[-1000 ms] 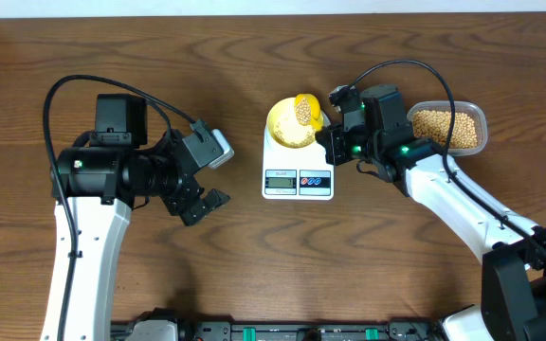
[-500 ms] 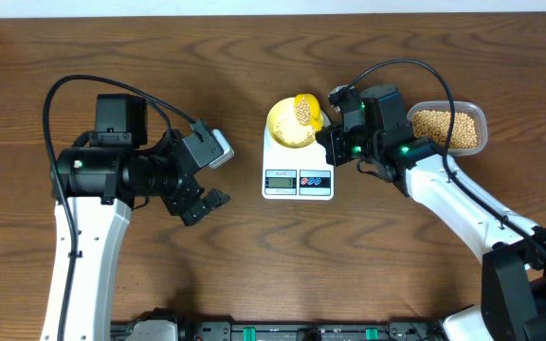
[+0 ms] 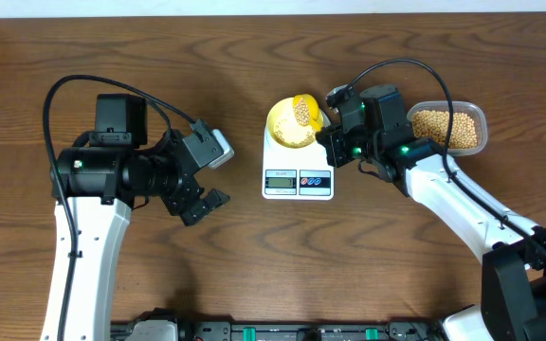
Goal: Scoop item into bowl and weigh 50g on scale
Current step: 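Hold the tipped scoop over the bowl, shaking out remaining soybeans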
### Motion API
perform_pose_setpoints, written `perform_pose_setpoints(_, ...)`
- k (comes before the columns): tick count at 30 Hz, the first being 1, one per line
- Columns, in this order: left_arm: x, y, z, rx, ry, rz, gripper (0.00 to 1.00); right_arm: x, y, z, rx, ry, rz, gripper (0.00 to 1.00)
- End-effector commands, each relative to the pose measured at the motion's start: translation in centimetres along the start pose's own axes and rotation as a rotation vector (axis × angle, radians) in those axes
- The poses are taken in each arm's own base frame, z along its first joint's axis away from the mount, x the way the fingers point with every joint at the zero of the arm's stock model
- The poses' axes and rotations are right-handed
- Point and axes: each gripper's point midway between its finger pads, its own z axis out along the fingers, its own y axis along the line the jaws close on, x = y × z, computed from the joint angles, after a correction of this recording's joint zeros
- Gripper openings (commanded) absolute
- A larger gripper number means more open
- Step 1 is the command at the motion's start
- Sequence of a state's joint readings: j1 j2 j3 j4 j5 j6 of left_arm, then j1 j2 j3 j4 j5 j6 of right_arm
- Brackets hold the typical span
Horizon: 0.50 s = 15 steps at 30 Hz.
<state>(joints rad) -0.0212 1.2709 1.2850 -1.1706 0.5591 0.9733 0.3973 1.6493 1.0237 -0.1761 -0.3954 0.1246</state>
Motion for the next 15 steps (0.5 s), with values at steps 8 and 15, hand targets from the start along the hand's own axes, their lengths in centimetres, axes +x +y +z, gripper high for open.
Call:
perform_pose_setpoints(8,-0.11,0.05,-0.11,0.003,-0.007,0.005,0.98,0.82,0.23,0.32,-0.004,0.033,-0.111,0.01)
perform_pose_setpoints(15,-0.12,0.05,-0.12,0.002,-0.007,0.005,0.98,0.91,0.22,0.31,-0.004,0.036,-0.143,0.01)
